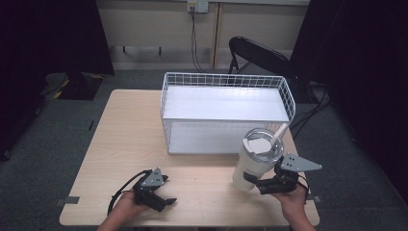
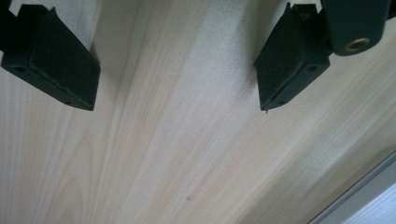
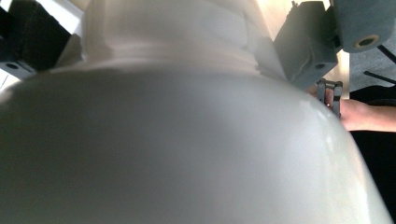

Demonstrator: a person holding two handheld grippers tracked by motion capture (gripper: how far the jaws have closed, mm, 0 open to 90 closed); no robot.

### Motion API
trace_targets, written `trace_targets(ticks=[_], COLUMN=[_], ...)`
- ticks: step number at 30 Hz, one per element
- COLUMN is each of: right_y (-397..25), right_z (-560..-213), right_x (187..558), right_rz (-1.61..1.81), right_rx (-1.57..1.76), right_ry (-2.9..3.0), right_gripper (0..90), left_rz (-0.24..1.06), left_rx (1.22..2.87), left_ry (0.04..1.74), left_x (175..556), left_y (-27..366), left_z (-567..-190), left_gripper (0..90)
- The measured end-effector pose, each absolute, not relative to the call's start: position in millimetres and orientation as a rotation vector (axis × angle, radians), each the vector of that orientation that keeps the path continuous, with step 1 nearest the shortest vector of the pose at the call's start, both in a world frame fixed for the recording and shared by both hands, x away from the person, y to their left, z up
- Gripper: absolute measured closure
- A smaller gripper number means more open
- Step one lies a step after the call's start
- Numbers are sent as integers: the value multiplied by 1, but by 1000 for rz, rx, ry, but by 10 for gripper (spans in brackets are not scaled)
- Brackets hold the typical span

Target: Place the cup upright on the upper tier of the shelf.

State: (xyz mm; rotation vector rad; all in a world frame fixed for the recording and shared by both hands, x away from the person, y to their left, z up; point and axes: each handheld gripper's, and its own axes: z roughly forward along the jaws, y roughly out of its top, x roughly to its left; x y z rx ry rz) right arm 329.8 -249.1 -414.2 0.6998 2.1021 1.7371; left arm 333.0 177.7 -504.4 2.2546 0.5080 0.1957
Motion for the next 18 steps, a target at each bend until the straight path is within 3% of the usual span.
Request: trace_targets(ticks=[18], right_y=[-239], right_z=[-372], right_x=[346], right_rz=[1760], right_rx=[693], right_ry=[2104], right_gripper=[99], left_rz=[195], left_rx=[2254], left_ry=[509], left_x=[333], left_y=[178], left_z=[-504], left_gripper=[130])
